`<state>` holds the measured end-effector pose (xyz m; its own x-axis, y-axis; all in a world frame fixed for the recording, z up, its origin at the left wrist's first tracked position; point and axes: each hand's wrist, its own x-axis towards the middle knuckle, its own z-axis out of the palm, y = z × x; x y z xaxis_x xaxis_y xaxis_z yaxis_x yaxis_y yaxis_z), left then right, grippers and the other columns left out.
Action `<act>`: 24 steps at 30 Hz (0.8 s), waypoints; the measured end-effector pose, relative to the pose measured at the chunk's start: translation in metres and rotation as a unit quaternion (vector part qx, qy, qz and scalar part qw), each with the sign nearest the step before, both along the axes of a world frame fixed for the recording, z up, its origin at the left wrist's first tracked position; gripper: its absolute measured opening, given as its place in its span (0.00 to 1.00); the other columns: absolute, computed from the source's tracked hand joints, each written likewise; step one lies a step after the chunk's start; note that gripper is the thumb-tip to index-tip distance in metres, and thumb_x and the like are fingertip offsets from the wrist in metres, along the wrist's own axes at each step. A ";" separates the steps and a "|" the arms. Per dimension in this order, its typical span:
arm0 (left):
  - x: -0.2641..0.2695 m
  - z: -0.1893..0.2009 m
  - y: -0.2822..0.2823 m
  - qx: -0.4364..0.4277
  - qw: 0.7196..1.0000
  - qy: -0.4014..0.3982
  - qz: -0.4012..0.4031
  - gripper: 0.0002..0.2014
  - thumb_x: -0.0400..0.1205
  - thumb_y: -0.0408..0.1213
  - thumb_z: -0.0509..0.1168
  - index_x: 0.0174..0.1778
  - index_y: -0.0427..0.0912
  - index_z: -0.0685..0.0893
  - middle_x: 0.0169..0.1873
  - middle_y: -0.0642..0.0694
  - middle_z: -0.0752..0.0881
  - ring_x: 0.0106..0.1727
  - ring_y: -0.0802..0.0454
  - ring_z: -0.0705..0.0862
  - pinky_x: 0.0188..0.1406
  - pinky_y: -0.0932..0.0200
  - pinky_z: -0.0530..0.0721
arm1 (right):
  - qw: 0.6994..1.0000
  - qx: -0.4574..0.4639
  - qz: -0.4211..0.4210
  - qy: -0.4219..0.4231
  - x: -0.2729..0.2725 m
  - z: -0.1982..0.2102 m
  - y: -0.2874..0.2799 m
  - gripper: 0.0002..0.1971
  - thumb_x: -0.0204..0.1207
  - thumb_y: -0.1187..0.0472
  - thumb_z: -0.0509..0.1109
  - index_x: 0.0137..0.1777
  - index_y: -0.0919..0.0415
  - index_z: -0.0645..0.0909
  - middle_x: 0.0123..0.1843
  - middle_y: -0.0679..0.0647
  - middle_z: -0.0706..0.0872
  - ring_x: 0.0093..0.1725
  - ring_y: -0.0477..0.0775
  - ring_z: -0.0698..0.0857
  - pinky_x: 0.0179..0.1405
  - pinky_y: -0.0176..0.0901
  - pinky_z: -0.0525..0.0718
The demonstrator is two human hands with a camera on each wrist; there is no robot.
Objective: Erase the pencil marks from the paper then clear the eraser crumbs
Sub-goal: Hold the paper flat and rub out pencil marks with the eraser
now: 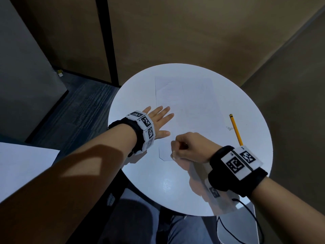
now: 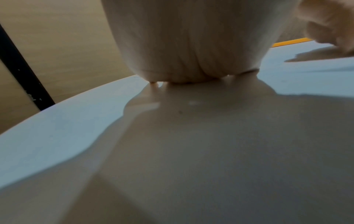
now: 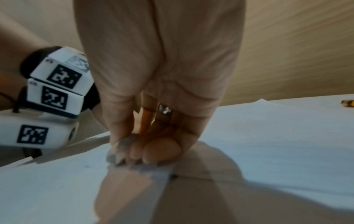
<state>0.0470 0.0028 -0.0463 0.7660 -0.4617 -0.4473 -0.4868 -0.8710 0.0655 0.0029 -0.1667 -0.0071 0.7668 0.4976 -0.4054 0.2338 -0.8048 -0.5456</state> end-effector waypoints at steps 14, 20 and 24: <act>0.000 -0.001 0.000 -0.008 1.000 -0.001 0.002 0.32 0.87 0.57 0.42 0.82 0.51 0.35 0.82 0.50 0.32 0.83 0.51 0.34 0.79 0.48 0.35 | 0.995 0.041 -0.070 -0.060 0.008 -0.004 0.006 0.11 0.74 0.63 0.69 0.32 0.54 0.73 0.34 0.46 0.81 0.36 0.45 0.78 0.32 0.24 0.72; 0.001 -0.001 0.001 -0.003 1.000 -0.002 0.001 0.32 0.87 0.57 0.41 0.82 0.51 0.35 0.82 0.50 0.32 0.83 0.51 0.34 0.79 0.48 0.35 | 1.000 0.006 -0.003 0.021 0.000 0.003 -0.003 0.08 0.74 0.63 0.69 0.34 0.57 0.78 0.37 0.49 0.86 0.41 0.48 0.84 0.41 0.33 0.78; -0.001 -0.001 0.000 -0.007 1.000 -0.002 0.003 0.32 0.87 0.57 0.41 0.82 0.51 0.35 0.82 0.50 0.31 0.83 0.51 0.34 0.79 0.48 0.35 | 0.995 0.034 -0.064 -0.069 0.008 -0.004 0.009 0.11 0.75 0.62 0.69 0.33 0.55 0.73 0.33 0.44 0.80 0.36 0.45 0.78 0.32 0.24 0.72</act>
<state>0.0463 0.0033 -0.0473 0.7709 -0.4632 -0.4373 -0.4818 -0.8730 0.0755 0.0106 -0.1581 -0.0108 0.8719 0.4150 -0.2601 0.2087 -0.7952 -0.5693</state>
